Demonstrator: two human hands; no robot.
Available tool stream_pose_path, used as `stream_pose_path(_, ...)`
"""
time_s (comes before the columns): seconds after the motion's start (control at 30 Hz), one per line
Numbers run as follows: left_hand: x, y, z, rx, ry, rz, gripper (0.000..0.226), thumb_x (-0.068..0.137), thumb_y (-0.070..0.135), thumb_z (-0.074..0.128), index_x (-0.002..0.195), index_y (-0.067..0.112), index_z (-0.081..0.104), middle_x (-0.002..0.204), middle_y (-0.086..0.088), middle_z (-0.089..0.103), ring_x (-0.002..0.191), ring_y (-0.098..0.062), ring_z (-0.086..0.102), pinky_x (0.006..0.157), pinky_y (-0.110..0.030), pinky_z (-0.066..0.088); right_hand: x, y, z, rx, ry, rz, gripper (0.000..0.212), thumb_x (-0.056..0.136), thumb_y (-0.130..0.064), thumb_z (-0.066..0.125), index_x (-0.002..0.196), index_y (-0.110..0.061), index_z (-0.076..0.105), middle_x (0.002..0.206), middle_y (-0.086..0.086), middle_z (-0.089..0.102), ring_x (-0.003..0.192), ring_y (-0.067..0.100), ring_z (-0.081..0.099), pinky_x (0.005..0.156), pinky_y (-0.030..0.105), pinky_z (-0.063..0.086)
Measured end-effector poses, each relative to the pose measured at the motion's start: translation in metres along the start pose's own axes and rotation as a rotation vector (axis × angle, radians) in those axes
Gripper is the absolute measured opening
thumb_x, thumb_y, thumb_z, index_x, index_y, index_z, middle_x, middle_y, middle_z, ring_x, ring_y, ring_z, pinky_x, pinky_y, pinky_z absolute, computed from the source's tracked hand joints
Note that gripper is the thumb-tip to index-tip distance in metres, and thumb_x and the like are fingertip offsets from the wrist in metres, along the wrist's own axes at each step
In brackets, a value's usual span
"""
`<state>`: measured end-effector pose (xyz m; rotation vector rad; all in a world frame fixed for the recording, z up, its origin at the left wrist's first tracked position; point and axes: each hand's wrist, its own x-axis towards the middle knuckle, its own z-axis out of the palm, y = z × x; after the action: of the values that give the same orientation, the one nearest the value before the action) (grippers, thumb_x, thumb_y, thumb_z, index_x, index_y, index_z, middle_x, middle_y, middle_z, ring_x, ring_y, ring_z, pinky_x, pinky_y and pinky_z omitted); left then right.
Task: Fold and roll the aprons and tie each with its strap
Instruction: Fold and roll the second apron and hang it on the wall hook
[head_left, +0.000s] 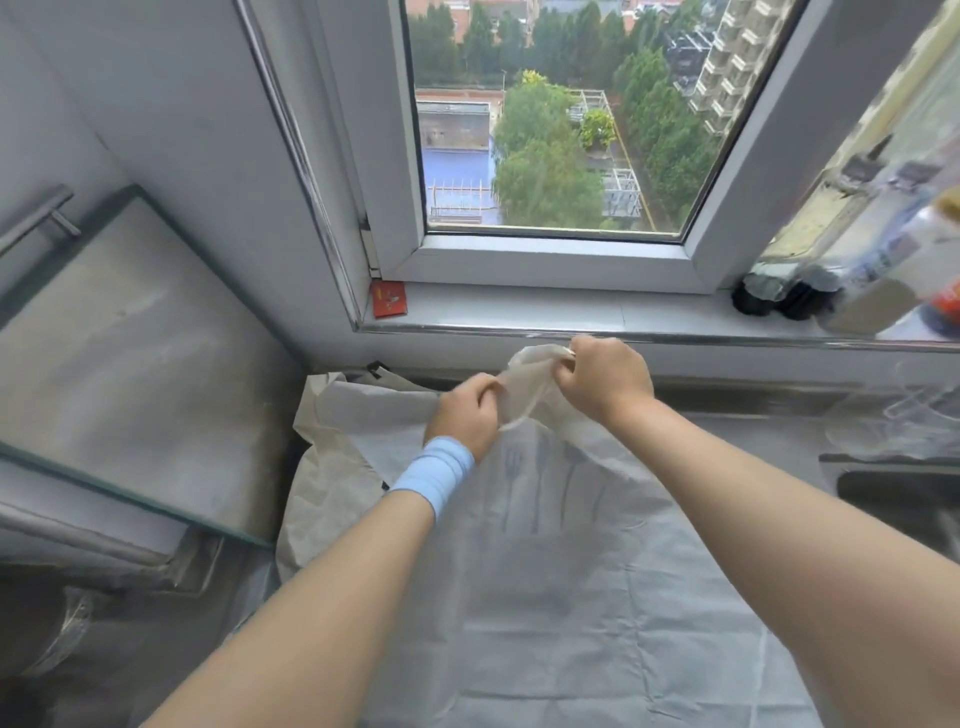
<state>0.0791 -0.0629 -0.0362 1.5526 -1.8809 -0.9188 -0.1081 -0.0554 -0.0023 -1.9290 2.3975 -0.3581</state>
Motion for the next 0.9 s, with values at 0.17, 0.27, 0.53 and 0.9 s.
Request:
stream_pose_path(0.17,0.036,0.004,-0.018,-0.001,0.282,-0.329,0.033,0.092,0.021,0.055,0.125,0.021,0.058,0.122,-0.008,0.061,0.112,-0.031,0.056,0.091,-0.036,0.044,0.001,-0.005,0.008,0.293,-0.160,-0.031,0.072,0.091,-0.021,0.057,0.154,-0.022,0.021,0.134,0.012,0.056,0.109,0.035,0.059,0.082,0.035,0.041)
stream_pose_path(0.27,0.020,-0.006,-0.022,0.215,0.364,-0.153,0.041,0.085,0.010,0.060,0.126,0.016,0.054,0.126,-0.012,0.051,0.116,-0.033,0.048,0.098,-0.040,0.041,-0.030,-0.007,0.037,0.226,-0.253,-0.091,0.088,0.088,-0.018,0.058,0.157,-0.025,0.003,0.158,0.006,0.027,0.137,0.029,0.039,0.103,0.035,0.035)
stream_pose_path(0.53,-0.065,-0.058,0.038,0.748,-0.404,0.028,0.035,0.090,0.028,0.053,0.125,0.027,0.051,0.134,0.001,0.045,0.128,-0.022,0.039,0.102,-0.034,0.034,-0.143,-0.011,0.121,0.179,-0.578,0.042,0.073,0.095,-0.047,0.042,0.156,-0.026,0.007,0.164,0.006,-0.003,0.151,0.022,-0.001,0.114,0.056,0.020)
stream_pose_path(0.9,-0.100,-0.076,0.075,0.862,-0.665,0.055,0.081,0.086,0.059,0.045,0.153,0.030,0.008,0.162,0.001,-0.007,0.148,-0.024,-0.008,0.118,-0.050,0.002,-0.090,0.082,0.134,-0.035,-0.574,-0.035,0.089,0.091,-0.062,0.043,0.156,-0.029,-0.008,0.163,0.007,-0.021,0.150,0.022,-0.018,0.119,0.058,0.002)
